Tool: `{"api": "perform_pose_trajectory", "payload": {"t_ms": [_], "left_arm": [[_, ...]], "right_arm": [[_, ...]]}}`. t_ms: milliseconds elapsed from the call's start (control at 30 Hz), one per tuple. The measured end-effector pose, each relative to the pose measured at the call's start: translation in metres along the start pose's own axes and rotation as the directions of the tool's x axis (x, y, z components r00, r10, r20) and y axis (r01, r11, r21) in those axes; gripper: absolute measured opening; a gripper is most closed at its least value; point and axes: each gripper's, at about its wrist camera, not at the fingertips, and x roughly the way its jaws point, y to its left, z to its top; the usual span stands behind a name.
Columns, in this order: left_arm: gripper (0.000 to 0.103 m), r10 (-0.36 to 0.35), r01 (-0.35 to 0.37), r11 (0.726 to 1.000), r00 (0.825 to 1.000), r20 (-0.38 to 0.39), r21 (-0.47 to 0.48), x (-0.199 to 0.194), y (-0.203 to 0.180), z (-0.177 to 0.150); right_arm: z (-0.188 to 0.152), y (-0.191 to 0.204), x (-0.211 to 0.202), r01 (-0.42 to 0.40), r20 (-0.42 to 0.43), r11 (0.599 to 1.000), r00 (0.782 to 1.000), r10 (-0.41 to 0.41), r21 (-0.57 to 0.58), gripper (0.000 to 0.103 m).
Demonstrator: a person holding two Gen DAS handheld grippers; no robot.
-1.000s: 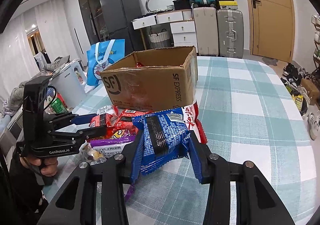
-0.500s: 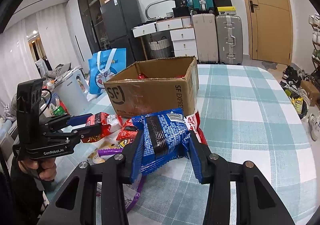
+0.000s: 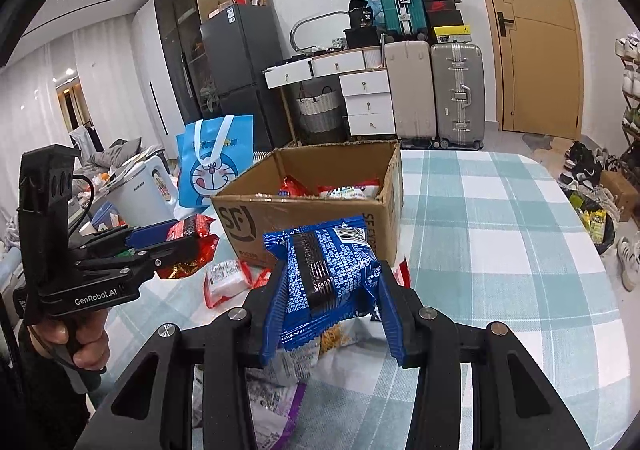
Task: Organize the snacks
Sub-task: 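Carry both held packs over the open SF cardboard box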
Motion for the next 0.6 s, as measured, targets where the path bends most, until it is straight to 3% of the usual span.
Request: {"api": "perform_pose_trajectory", "payload": {"t_ms": [600], "left_arm": [[0.046, 0.056, -0.055, 0.998, 0.997, 0.054, -0.02, 0.007, 0.0, 0.062]], "right_arm": [[0.045, 0.007, 0.026, -0.003, 0.027, 1.0, 1.0, 0.003, 0.003, 0.042]]}}
